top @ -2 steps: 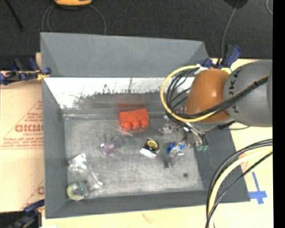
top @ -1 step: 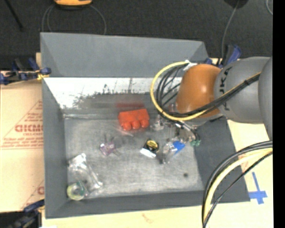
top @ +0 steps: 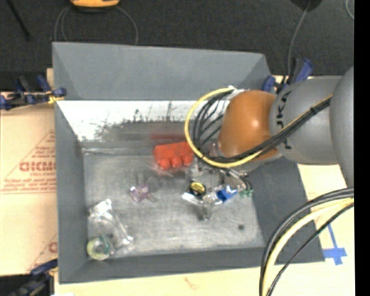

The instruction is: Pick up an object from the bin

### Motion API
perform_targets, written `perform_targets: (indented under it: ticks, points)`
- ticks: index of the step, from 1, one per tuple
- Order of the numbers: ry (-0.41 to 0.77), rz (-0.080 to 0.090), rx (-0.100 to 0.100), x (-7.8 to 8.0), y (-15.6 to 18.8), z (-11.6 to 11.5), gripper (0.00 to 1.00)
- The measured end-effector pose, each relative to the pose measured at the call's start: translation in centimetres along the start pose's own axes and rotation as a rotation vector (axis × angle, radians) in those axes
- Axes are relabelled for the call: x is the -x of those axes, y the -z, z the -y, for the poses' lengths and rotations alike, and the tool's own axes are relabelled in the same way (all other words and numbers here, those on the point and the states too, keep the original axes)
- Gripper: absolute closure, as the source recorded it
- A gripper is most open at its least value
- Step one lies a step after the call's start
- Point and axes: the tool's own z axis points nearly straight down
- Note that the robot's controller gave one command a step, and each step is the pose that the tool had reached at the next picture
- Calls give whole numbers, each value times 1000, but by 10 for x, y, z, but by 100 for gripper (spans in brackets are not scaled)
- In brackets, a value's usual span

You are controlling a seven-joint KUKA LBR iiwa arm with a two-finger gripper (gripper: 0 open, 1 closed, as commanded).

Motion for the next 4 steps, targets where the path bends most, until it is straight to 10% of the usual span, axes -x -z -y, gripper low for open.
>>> perform_targets:
  ticks: [1,2,3,4]
  points:
    - [-1,8,-1,2,2,1,100]
    - [249,4,-2,2,185,48,100]
    - [229,-10,9,2,74,39,100]
    - [160,0,5,40,77,9,100]
